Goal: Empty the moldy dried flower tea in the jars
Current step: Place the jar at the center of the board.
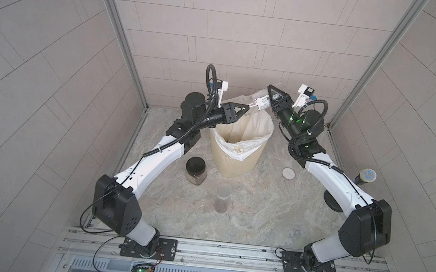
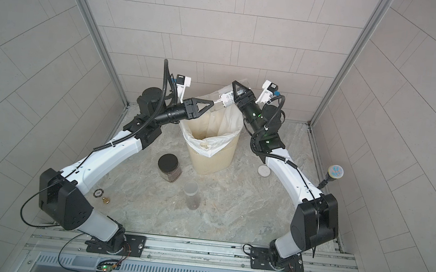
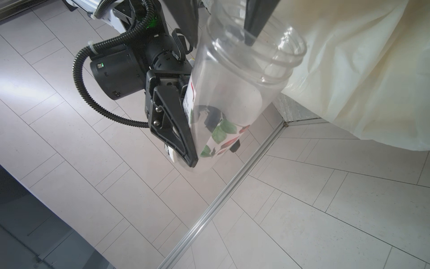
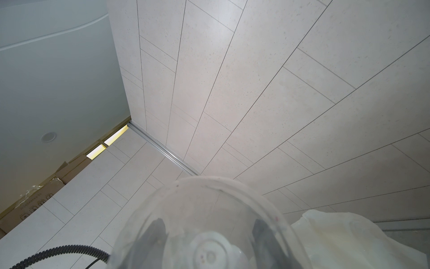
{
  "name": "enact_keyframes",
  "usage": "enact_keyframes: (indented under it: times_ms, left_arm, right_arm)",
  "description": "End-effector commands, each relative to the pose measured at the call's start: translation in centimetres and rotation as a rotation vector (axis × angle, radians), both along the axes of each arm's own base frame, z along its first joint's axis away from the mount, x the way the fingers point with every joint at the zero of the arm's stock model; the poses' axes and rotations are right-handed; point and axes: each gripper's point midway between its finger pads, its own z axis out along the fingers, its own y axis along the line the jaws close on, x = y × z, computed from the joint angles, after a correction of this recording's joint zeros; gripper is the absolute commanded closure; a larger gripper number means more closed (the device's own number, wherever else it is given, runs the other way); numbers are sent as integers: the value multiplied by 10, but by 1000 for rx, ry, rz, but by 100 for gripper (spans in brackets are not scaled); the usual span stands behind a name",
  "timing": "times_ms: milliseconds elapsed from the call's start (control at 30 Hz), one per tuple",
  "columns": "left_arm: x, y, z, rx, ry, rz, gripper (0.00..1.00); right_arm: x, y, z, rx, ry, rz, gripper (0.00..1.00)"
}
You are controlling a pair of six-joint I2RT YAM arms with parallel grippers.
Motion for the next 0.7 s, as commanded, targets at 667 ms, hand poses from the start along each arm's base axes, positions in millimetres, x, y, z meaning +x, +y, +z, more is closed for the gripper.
enact_keyframes:
  times_ms: [667]
  left_arm:
    - [-7, 5, 32, -72, -88, -11, 100]
  right_arm:
    - [-18, -20, 17, 27, -66, -6, 0]
